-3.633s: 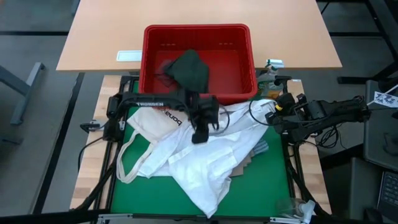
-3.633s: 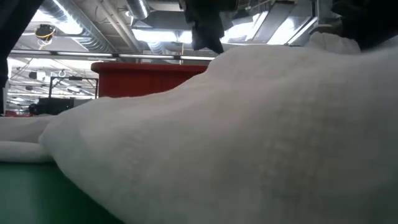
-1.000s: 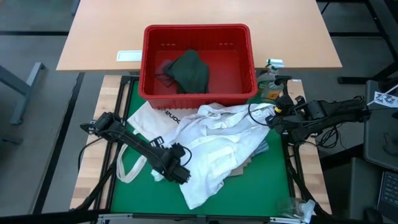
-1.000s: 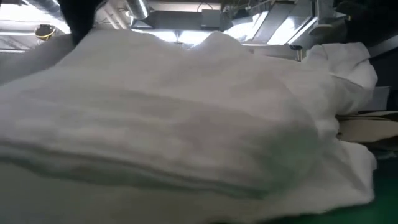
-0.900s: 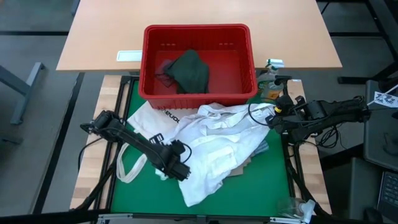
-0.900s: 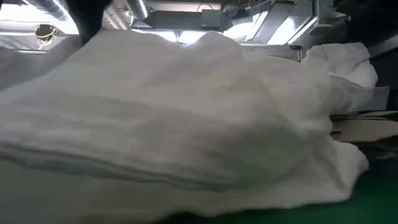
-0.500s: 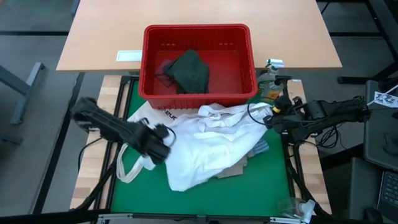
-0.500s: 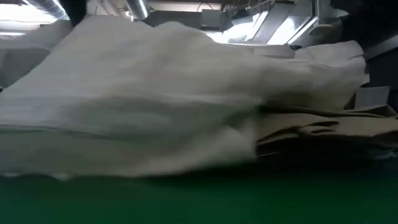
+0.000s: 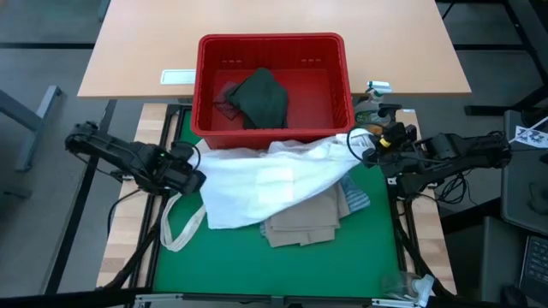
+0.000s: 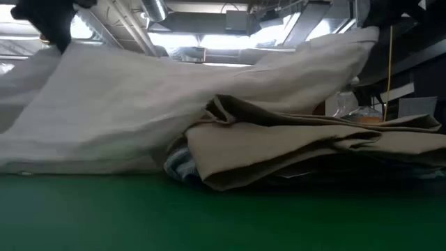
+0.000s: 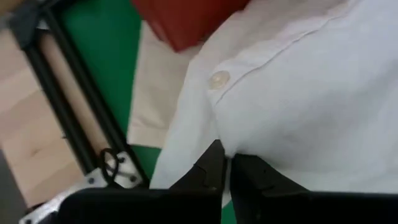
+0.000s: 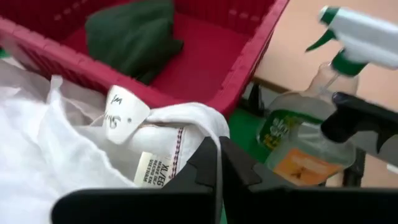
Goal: Fold Laundry from Bin
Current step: Fold the white polo shirt
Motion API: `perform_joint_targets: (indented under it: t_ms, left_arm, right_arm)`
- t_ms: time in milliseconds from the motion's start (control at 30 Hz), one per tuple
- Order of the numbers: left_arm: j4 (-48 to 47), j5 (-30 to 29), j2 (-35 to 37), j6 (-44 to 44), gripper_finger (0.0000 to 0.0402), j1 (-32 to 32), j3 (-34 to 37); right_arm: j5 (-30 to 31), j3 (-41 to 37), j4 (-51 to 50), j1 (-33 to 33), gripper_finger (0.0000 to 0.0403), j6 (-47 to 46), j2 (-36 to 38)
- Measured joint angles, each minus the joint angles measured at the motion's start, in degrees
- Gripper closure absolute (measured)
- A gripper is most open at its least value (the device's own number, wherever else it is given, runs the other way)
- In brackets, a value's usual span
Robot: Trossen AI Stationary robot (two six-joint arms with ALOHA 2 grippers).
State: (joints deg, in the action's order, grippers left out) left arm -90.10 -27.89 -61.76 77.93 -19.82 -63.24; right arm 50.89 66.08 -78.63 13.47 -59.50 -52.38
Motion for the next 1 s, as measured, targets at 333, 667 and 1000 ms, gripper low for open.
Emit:
perform_joint_targets:
  t_ms: [333,667,1000]
  left_arm:
    - [3.1,-1.1,-0.5,0.0,0.0334,3.1,8.1]
    - [2.2,2.2,-0.4,-5.6,0.0277,4.2,8.8]
    - [1.5,19.6,-0.5,-9.7,0.0282,3.7,8.8]
  right_arm:
    - [1.0,0.0,0.6,0.0,0.0395,1.9,-0.8]
    - [0.6,0.0,1.6,0.0,0.0303,7.2,-1.1]
    - [-12.4,0.0,2.2,0.0,0.0259,15.0,-1.3]
